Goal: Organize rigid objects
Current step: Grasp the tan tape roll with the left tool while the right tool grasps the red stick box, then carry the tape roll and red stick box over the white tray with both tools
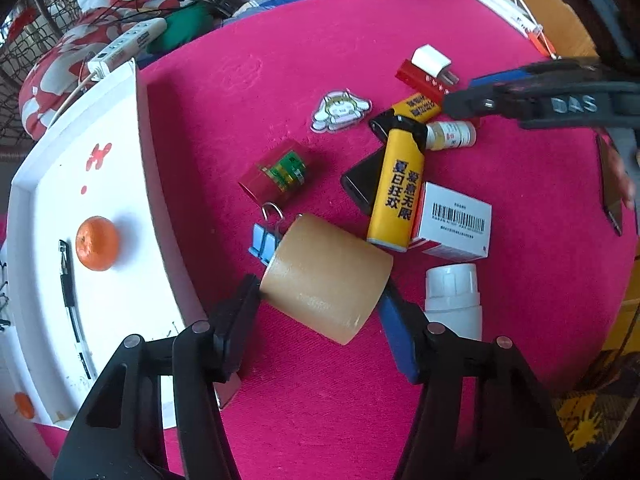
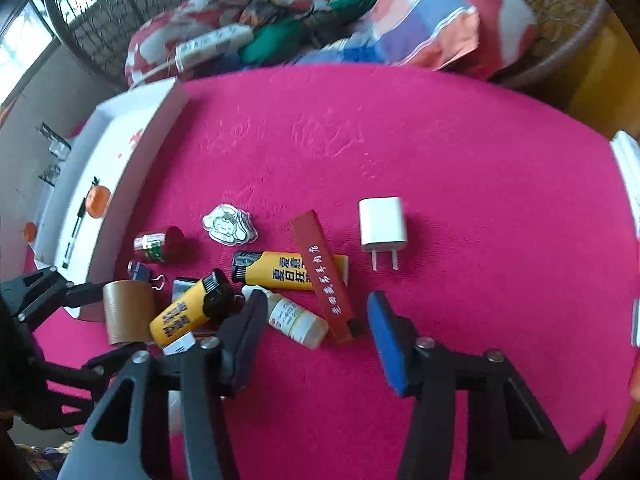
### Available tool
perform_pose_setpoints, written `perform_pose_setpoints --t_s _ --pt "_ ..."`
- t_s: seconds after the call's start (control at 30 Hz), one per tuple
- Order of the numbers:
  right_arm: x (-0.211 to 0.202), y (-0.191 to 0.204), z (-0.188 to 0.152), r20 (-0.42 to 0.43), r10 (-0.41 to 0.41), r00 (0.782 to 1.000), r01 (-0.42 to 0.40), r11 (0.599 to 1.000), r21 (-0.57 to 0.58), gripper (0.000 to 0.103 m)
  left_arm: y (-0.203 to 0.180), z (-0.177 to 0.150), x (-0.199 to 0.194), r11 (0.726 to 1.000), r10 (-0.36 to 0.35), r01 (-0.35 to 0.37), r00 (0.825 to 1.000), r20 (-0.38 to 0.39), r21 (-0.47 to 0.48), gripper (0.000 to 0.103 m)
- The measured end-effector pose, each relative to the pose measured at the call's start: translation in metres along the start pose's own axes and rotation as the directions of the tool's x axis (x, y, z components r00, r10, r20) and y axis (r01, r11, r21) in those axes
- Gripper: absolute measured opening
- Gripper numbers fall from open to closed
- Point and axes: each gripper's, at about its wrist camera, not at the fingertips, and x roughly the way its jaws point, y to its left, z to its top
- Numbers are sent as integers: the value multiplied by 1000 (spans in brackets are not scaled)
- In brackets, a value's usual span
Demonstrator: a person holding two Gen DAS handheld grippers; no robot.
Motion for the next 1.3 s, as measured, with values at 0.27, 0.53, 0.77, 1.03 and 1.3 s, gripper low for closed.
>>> perform_pose_setpoints --t_s 0.27,0.53,0.77,1.03,1.3 --pt "6 -9 -2 -44 54 998 -54 998 -10 15 -11 -10 -4 1000 11 -11 1000 29 14 50" --pt "-44 -17 -19 86 127 988 -133 989 67 15 -7 -5 -34 998 -23 30 992 126 -57 16" --pt "-80 -10 -21 193 175 966 -197 975 99 15 -2 -5 -50 995 -35 51 985 171 -88 11" --pt "-101 2 -17 256 196 947 -232 966 118 15 4 -9 -62 988 -64 91 977 204 -125 11" --pt "-146 5 -15 369 232 900 -290 951 109 15 11 -3 -115 983 -48 107 937 346 -152 11"
